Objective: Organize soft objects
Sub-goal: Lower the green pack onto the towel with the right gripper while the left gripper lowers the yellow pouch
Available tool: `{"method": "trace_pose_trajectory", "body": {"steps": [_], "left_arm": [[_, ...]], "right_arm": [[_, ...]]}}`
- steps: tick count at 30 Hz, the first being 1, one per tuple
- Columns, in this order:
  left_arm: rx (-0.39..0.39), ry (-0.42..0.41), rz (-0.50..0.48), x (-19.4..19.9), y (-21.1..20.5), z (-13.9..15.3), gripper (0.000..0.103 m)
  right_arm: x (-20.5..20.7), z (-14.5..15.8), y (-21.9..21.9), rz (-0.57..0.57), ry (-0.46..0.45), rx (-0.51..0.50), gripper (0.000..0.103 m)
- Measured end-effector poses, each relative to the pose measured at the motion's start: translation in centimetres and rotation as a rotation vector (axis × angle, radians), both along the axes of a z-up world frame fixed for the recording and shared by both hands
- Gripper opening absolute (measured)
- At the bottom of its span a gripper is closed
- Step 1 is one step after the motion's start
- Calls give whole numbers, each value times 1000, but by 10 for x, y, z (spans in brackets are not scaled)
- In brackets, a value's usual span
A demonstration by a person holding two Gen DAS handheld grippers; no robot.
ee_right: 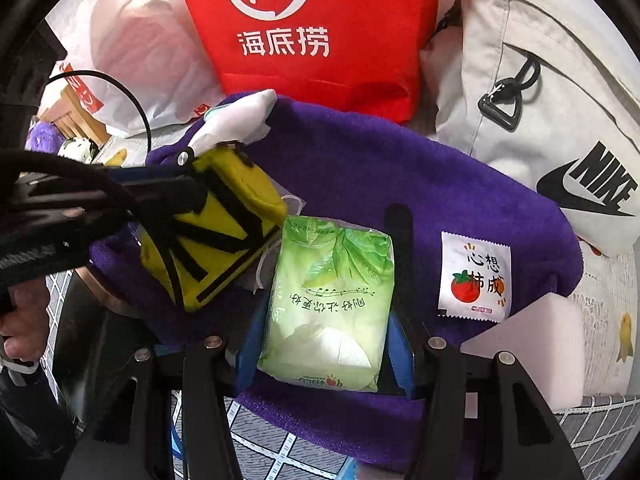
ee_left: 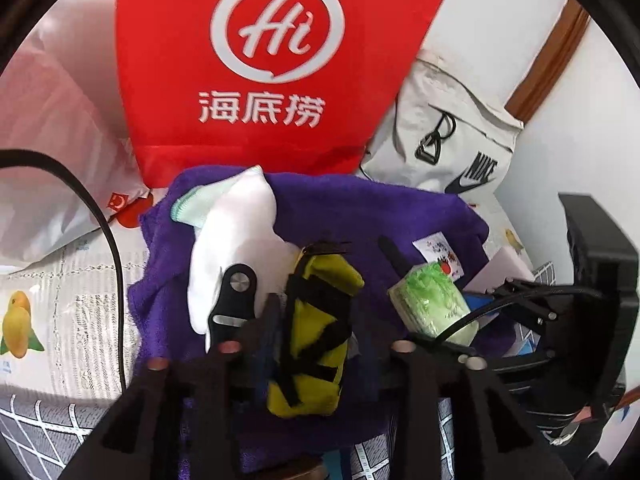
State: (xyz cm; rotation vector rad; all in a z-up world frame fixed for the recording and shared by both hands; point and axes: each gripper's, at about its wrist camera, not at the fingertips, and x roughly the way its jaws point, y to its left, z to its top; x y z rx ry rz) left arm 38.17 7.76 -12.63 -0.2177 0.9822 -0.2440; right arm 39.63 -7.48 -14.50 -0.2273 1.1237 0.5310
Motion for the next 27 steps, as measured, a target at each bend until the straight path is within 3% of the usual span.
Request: {"method": "trace_pose_trajectory", "body": {"steps": [2, 7, 20, 24, 27], "left_arm": [[-5, -17, 9, -2, 4, 4, 50], [0, -30, 22, -5, 7, 10, 54], [0, -38, 18, -10, 10, 17, 55], [-4, -42, 18, -12, 10, 20, 55], [-4, -48, 15, -14, 10, 24, 55]], "right_arm": [[0, -2, -1, 1, 7, 1, 54], [2, -8, 2, 2, 26, 1, 54], [6, -16, 5, -3, 60, 11, 56], [5, -11, 2, -7, 39, 13, 79], [4, -6, 0, -15, 27, 27, 80]]}}
